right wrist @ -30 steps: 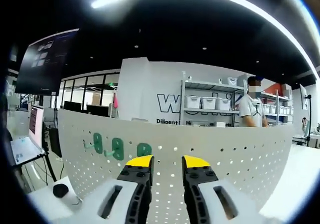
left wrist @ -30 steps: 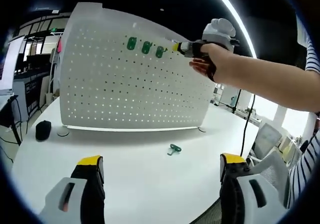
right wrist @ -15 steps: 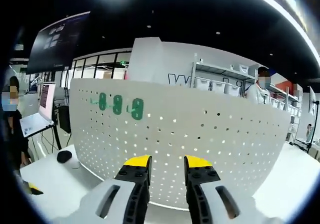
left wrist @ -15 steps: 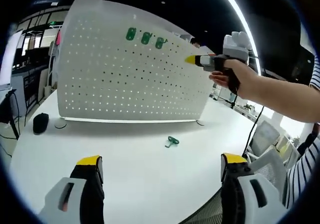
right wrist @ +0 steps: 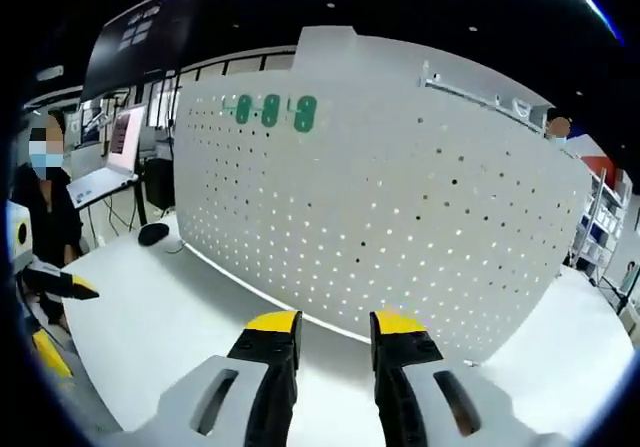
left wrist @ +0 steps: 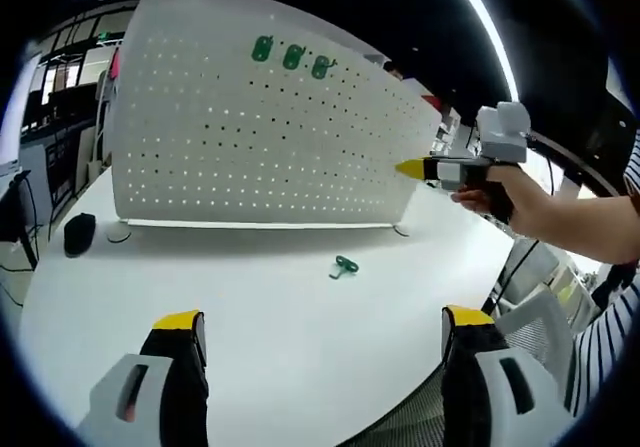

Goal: Insert the hook assembly into the mounting plate slot until the hook locks in place.

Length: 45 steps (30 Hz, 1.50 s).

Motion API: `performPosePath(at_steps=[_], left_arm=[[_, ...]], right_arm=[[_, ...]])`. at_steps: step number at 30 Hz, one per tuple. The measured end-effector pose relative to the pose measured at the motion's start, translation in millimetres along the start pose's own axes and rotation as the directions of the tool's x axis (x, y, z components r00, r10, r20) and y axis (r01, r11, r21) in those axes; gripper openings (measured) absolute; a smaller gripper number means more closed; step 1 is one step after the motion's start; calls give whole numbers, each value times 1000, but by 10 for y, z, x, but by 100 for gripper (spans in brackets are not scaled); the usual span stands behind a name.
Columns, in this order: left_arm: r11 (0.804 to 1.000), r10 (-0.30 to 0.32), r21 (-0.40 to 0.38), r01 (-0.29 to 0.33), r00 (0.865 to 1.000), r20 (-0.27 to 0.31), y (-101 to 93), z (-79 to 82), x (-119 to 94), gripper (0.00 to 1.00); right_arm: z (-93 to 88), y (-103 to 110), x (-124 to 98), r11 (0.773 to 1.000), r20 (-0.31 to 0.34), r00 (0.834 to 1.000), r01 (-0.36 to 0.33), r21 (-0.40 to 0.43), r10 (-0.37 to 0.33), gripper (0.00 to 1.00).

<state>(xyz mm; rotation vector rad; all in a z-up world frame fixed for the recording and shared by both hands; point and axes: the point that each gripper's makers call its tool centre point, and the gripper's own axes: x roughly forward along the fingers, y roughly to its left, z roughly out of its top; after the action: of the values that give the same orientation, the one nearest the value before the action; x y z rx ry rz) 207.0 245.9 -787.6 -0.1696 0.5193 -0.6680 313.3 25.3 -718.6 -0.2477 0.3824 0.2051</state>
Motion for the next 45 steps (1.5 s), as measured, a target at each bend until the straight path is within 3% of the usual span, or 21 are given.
performPosePath(at_steps=[8, 16, 28, 36, 45], left_arm=[[1000, 4, 7, -4, 1000, -14, -6, -28, -3, 100], [1000, 5, 2, -5, 999, -52, -6, -101, 6, 100], [1000, 19, -16, -21, 994, -108, 29, -208, 23, 100], [999, 21, -24, -24, 989, -146, 38, -286, 43, 100], [999, 25, -43, -32, 986, -162, 65, -319, 47, 100]], right_arm=[[-377, 160, -137, 998, -73, 996, -59, -19, 57, 27], [-763, 308, -292, 992, -154, 981, -121, -24, 116, 28], [-1137, 493, -337, 980, -246, 951, -197, -7, 189, 27], [-1356, 606, -173, 970, -318, 918, -244, 13, 236, 25], [-1404, 718, 159, 953, -369, 887, -302, -9, 277, 19]])
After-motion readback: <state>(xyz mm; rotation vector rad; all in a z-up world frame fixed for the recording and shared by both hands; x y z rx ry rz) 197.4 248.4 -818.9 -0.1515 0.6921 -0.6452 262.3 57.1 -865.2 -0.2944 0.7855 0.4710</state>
